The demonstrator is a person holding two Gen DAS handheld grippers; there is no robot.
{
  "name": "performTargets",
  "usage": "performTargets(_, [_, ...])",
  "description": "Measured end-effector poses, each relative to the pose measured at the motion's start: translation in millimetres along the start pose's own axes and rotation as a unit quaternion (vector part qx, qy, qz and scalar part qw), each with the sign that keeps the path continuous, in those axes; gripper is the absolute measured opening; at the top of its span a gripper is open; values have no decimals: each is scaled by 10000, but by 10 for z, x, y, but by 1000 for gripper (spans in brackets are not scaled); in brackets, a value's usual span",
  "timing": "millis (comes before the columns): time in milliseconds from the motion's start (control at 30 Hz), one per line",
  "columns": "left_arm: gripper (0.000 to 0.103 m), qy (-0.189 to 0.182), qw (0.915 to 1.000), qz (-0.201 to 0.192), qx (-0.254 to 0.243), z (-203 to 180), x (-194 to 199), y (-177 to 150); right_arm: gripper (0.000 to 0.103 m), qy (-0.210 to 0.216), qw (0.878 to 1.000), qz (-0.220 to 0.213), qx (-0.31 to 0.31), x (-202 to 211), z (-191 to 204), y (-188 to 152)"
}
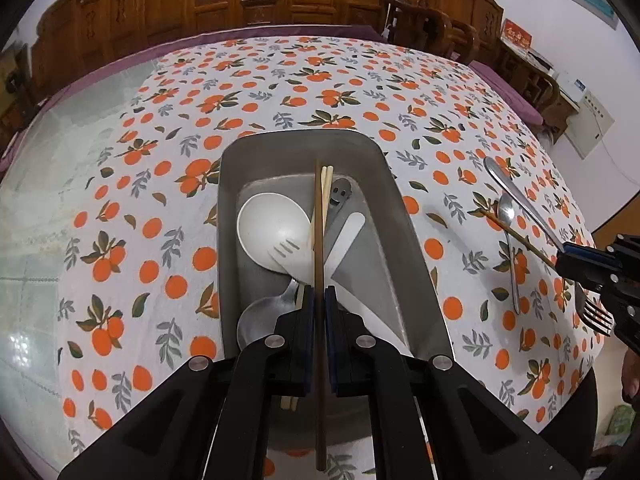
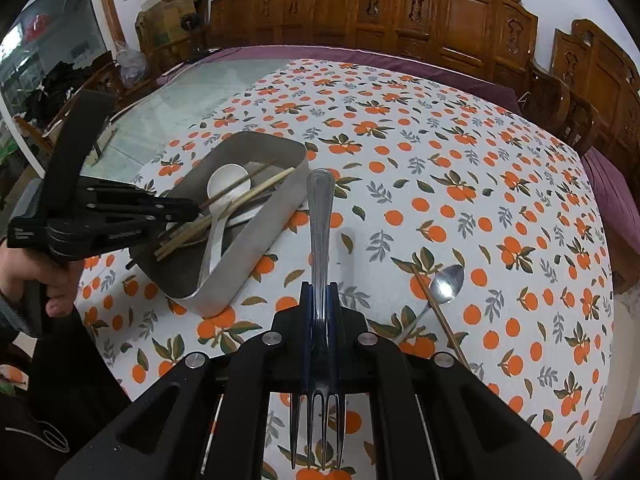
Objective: Organize utensils
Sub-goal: 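Lower the chopstick into the tray and open the left tool while the right tool carries the metal fork over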
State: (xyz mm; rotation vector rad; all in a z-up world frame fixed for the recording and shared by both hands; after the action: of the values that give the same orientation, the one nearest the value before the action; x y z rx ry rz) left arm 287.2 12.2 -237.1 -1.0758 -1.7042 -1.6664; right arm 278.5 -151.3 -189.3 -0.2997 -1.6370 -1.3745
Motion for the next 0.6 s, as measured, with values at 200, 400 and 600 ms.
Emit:
performTargets(200, [4,-22,10000,-24,-3,18,-67,52,8,36,10000,-10,59,-25,75,87])
performTargets(400, [4,-36,10000,9,26,48,-120,85,8,81,9999,-23,89,-49,147,162])
performTargets(600, [12,-20,9998,-160,79,115,45,93,8,163,9997,-44,154,-91,271,254])
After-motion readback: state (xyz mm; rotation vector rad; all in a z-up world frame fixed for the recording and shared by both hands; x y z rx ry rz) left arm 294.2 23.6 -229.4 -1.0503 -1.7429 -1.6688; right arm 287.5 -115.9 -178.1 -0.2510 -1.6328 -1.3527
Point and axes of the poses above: each gripper's, at about its wrist camera, not at the fingertips, and x roughly against the way its jaws point, z to its left, y to its top, the point moved 5 cm from there along -x, roughly the way its jaws point, and after that the axes turned 7 degrees about -z, right-handed, at the moved point
